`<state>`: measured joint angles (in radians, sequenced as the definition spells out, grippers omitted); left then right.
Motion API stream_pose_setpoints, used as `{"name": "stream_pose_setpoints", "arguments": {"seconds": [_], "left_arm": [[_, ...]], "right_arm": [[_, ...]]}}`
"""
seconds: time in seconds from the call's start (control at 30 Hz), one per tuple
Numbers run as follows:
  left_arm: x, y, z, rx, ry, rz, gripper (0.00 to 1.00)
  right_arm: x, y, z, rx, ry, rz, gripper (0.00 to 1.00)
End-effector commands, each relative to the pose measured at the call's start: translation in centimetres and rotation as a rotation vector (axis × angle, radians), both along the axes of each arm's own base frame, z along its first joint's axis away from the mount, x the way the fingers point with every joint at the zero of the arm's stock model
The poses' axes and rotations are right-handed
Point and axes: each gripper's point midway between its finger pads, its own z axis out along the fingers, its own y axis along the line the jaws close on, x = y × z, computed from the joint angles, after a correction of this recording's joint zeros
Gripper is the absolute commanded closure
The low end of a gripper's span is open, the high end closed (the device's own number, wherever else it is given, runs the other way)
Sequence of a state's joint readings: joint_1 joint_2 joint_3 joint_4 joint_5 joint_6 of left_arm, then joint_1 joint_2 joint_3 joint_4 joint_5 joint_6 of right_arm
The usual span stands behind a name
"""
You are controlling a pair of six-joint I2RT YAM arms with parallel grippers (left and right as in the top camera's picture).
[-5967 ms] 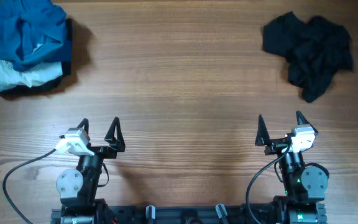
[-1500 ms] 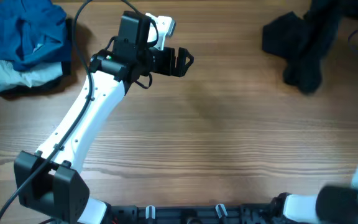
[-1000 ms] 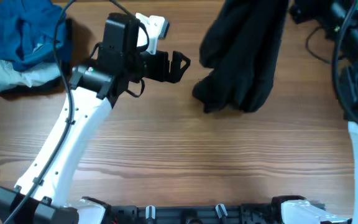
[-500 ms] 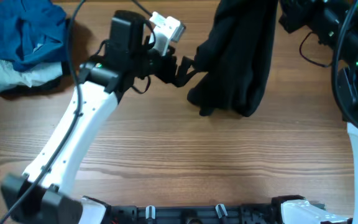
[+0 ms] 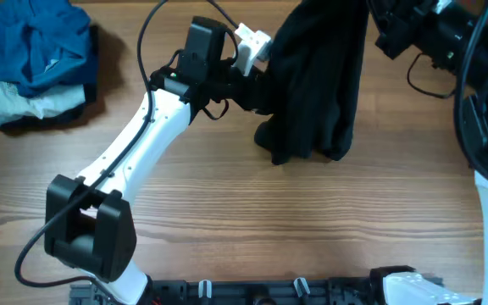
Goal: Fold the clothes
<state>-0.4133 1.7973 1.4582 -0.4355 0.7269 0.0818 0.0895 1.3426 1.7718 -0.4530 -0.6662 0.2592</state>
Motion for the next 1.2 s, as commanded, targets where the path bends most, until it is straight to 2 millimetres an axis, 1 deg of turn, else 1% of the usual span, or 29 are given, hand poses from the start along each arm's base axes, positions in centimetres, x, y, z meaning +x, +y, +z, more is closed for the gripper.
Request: {"name": "stream_pose_setpoints", "arguments": {"seconds": [0.0, 0.1, 0.17, 0.23, 0.27, 0.3, 0.33, 0.4, 0.43, 0.5, 0.53, 0.57, 0.6, 0.63, 0.67, 0.73, 0.77, 0.8, 0.83, 0.87, 0.9, 0.97, 1.07, 1.17], "left_arm": [[-0.1, -0.6, 1.1, -0.032, -0.032, -0.037, 0.96], [0.3, -0.6, 1.9, -0.048, -0.065, -0.032, 0.96], [1.3, 0.1, 3.3, -0.066, -0.078, 0.036, 0.96], [3.2, 2.5, 5.6, -0.078, -0.104, 0.179, 0.96], [3.9, 3.7, 6.8, -0.089, -0.117, 0.237, 0.96], [4.3, 5.0, 8.3, -0.106, -0.137, 0.285, 0.96], [4.7, 6.7, 10.4, -0.138, -0.166, 0.332, 0.96], [4.7, 10.2, 15.0, -0.212, -0.234, 0.423, 0.96], [4.4, 12.0, 17.5, -0.252, -0.271, 0.470, 0.96], [3.1, 15.5, 22.3, -0.332, -0.351, 0.551, 0.96], [2.3, 16.6, 24.2, -0.362, -0.387, 0.577, 0.96], [1.2, 18.0, 26.4, -0.395, -0.433, 0.605, 0.96], [-0.2, 18.9, 28.4, -0.423, -0.479, 0.621, 0.96], [-1.4, 19.4, 29.8, -0.441, -0.514, 0.628, 0.96], [-3.0, 19.9, 31.4, -0.459, -0.556, 0.632, 0.96], [-5.6, 20.1, 33.5, -0.479, -0.622, 0.627, 0.96], [-7.4, 20.1, 34.8, -0.492, -0.660, 0.618, 0.96], [-8.6, 20.1, 35.5, -0.500, -0.682, 0.613, 0.96], [-9.4, 20.1, 35.9, -0.504, -0.695, 0.610, 0.96], [-10.4, 20.1, 36.4, -0.509, -0.711, 0.606, 0.96], [-11.3, 20.1, 36.8, -0.513, -0.725, 0.603, 0.96], [-12.5, 20.3, 37.3, -0.517, -0.745, 0.611, 0.96], [-12.8, 20.6, 37.1, -0.511, -0.736, 0.637, 0.96], [-12.4, 20.7, 36.1, -0.494, -0.691, 0.656, 0.96]], "right_arm": [[-2.4, 0.2, 2.4, -0.020, -0.087, 0.025, 0.96], [-2.2, -0.1, 1.9, -0.041, -0.075, 0.006, 0.96], [-1.9, -0.4, 1.6, -0.056, -0.071, -0.021, 0.96], [-1.4, -1.0, 1.1, -0.081, -0.069, -0.067, 0.96], [-1.1, -1.4, 0.9, -0.088, -0.062, -0.090, 0.96], [-0.9, -1.7, 0.7, -0.095, -0.057, -0.111, 0.96], [-0.6, -2.1, 0.6, -0.108, -0.059, -0.138, 0.96], [0.0, -3.1, 0.4, -0.116, -0.051, -0.210, 0.96], [0.2, -3.4, 0.5, -0.126, -0.058, -0.230, 0.96], [0.6, -4.0, 0.6, -0.138, -0.070, -0.270, 0.96], [0.7, -4.3, 0.7, -0.139, -0.073, -0.288, 0.96], [0.8, -4.5, 0.9, -0.140, -0.084, -0.302, 0.96], [0.8, -4.5, 1.2, -0.156, -0.108, -0.300, 0.96], [0.8, -4.4, 1.5, -0.166, -0.131, -0.299, 0.96], [0.7, -4.3, 1.9, -0.174, -0.153, -0.294, 0.96], [0.3, -4.1, 2.9, -0.189, -0.213, -0.281, 0.96], [0.1, -4.1, 3.5, -0.198, -0.247, -0.279, 0.96], [-0.3, -4.1, 4.1, -0.192, -0.268, -0.282, 0.96], [-0.5, -4.1, 4.5, -0.189, -0.281, -0.284, 0.96], [-1.2, -4.2, 5.3, -0.183, -0.308, -0.287, 0.96], [-1.7, -4.2, 5.6, -0.180, -0.319, -0.289, 0.96], [-3.3, -4.4, 6.7, -0.172, -0.351, -0.293, 0.95], [-5.0, -4.8, 7.5, -0.167, -0.371, -0.313, 0.96], [-6.6, -6.0, 8.0, -0.165, -0.370, -0.380, 0.96]]}}
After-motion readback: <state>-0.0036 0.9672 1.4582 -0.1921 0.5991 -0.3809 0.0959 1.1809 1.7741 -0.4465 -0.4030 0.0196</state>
